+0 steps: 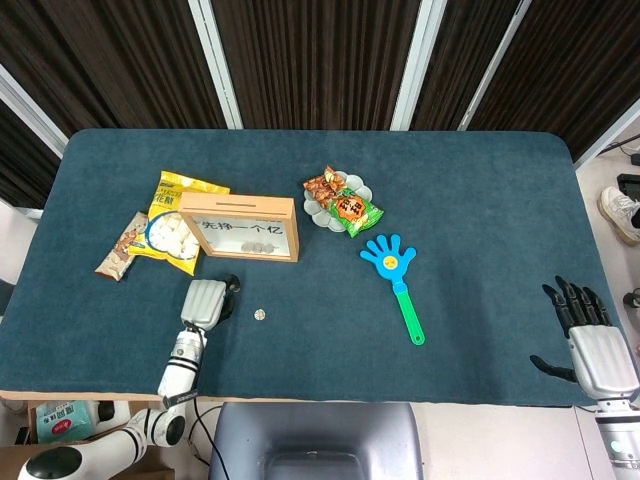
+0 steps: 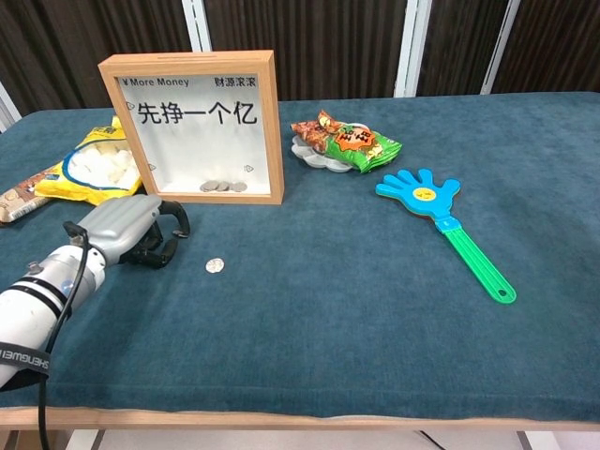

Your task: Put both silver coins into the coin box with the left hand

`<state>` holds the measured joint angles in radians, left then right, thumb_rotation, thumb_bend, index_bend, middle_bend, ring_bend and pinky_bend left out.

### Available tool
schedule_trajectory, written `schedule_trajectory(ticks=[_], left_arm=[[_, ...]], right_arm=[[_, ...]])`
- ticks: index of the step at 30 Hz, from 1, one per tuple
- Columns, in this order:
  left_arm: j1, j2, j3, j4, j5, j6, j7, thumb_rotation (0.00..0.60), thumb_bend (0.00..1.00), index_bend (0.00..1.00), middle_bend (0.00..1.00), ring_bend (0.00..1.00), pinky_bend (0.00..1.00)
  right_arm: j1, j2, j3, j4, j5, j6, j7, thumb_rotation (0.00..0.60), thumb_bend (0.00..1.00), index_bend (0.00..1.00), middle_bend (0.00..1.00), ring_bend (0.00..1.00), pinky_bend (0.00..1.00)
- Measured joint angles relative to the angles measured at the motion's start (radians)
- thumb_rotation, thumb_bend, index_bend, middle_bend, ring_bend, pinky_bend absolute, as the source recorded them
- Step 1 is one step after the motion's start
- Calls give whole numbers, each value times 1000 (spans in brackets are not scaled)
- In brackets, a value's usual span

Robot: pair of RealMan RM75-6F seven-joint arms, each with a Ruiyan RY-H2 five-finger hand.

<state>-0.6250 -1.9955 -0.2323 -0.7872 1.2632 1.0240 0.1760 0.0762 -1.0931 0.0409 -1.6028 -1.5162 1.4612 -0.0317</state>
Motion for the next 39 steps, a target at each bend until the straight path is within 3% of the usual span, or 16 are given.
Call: schedule_trajectory(ticks=[11, 30, 39], left_arm=[[-9, 9, -21, 2, -24, 10, 12, 600, 380, 491, 1000, 1000, 1000], [-16, -6, -24, 37, -17, 53, -16, 600, 374, 499, 1000, 1000, 1000], [-21, -26, -27, 75, -23, 57, -12, 600, 384, 553, 1000, 1000, 1000]], right_arm=[[3, -3, 0, -1, -1, -6, -7, 600, 153, 0, 0, 0, 0], [5, 1, -2, -8, 8, -18, -17, 600, 152, 0, 0, 0, 0], [6, 4, -3, -10, 10, -22, -17, 600, 153, 0, 0, 0, 0]])
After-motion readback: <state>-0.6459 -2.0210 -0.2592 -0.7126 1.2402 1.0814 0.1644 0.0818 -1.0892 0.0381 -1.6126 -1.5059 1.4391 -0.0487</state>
